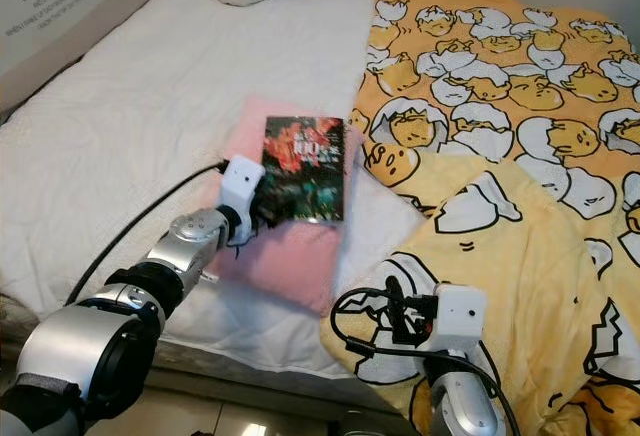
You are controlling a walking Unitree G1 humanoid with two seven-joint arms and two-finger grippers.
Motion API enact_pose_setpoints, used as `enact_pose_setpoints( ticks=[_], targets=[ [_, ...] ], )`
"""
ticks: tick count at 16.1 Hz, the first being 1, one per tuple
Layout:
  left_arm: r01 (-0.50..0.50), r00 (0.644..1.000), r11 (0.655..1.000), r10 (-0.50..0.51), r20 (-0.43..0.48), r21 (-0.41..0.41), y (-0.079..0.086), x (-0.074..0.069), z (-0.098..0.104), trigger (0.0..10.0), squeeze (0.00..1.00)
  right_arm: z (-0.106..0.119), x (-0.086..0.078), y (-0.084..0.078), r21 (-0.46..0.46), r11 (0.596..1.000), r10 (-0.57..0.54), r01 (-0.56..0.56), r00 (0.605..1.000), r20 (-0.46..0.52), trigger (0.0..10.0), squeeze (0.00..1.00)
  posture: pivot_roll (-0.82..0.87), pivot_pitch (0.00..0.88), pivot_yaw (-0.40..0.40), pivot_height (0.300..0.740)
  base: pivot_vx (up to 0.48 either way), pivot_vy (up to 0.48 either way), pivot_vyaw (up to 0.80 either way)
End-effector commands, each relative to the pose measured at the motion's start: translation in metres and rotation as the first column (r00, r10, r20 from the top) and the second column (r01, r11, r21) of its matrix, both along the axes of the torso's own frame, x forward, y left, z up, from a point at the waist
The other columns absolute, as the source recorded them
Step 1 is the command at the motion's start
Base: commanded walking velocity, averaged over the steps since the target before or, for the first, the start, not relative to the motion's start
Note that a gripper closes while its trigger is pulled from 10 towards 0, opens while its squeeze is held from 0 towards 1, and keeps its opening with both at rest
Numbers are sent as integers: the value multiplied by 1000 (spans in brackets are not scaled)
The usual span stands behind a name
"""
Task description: Clean up the room
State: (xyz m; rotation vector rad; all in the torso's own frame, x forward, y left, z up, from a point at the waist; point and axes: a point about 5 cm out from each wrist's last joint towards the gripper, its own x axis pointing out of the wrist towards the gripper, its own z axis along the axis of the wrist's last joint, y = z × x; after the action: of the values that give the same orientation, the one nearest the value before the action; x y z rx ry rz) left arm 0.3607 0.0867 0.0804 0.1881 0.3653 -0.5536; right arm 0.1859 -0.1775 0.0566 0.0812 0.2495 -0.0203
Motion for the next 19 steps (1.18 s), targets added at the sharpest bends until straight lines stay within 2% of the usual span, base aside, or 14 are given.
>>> enact_pose_setpoints(
  ticks=[1,5,9,10,12,14,17,19],
  targets=[
    [33,990,999,-29,-136,22,-5,-15,-24,0,0,-1,3,1,20,1000,2,-2,1000,-7,10000,0,-188,26,8,740,0,0,0],
    [-120,954,991,100,-283,-52,4,-21,-37,0,0,-3,6,2,33,999,-5,5,1000,-15,10000,0,-185,19,13,740,0,0,0],
    [-210,952,968,170,-256,-139,8,-15,-29,0,0,-5,9,4,36,999,1,0,1000,-20,10000,0,-178,15,12,740,0,0,0],
    [-221,953,966,184,-241,-136,11,-13,-27,0,0,-6,11,4,33,999,4,-3,1000,-22,10000,0,-176,10,15,740,0,0,0],
    [-180,971,974,154,-182,-135,13,-9,-21,0,0,-6,17,2,39,999,-11,11,1000,-12,10000,0,-173,0,29,740,0,0,0],
    [-134,981,985,115,-159,-110,11,-11,-21,0,0,-6,20,1,42,999,-19,19,1000,-4,10000,0,-168,0,34,740,0,0,0],
    [-94,987,993,83,-136,-72,3,-14,-24,0,0,-9,34,5,53,999,-10,9,1000,8,10000,0,-151,0,52,740,0,0,0],
    [-94,990,990,82,-116,-106,0,-11,-19,0,0,-10,49,6,57,998,-6,5,1000,21,10000,0,-137,0,63,740,0,0,0]
  ],
)
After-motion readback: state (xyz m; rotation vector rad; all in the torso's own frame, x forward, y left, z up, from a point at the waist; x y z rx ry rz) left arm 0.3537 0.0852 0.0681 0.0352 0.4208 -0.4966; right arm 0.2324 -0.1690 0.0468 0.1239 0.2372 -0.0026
